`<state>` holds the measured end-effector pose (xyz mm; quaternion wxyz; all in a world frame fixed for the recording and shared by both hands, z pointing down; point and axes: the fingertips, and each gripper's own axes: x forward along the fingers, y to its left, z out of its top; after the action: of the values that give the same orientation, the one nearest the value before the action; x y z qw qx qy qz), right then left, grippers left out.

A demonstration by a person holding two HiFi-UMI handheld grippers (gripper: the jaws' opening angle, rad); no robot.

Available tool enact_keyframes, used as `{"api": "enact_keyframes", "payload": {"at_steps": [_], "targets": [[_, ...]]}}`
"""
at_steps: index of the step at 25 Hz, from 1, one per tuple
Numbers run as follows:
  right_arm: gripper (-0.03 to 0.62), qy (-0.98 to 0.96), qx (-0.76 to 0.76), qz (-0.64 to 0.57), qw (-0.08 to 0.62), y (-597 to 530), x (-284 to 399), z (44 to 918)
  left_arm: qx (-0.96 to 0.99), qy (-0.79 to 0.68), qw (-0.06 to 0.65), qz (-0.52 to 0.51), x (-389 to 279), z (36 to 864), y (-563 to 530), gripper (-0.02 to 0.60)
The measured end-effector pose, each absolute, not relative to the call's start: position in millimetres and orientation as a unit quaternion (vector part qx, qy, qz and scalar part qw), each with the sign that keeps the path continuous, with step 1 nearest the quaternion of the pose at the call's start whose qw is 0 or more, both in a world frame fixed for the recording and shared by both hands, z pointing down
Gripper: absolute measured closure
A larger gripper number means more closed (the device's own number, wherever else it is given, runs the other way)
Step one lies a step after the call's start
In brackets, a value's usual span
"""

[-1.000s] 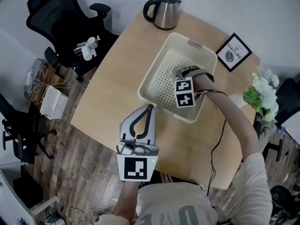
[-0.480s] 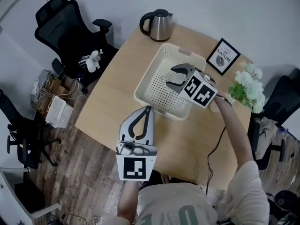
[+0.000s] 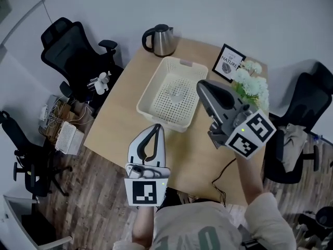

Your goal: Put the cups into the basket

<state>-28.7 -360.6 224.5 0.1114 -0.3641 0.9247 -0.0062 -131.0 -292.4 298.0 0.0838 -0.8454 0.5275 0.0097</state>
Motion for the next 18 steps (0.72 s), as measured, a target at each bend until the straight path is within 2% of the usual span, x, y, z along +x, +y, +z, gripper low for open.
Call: {"api": "enact_keyframes", "payload": {"at_steps": [6, 18], "targets": [[0.595, 0.904, -0.392, 0.034, 0.167, -267, 15, 186, -0.840, 0.533, 0.094, 0.027, -112, 274, -244, 0.574], [0.595, 0.889, -0.441, 0.026, 0.122, -169, 32, 241, -0.838, 0.530, 0.130, 0.014, -79, 255, -186, 0.574]]}}
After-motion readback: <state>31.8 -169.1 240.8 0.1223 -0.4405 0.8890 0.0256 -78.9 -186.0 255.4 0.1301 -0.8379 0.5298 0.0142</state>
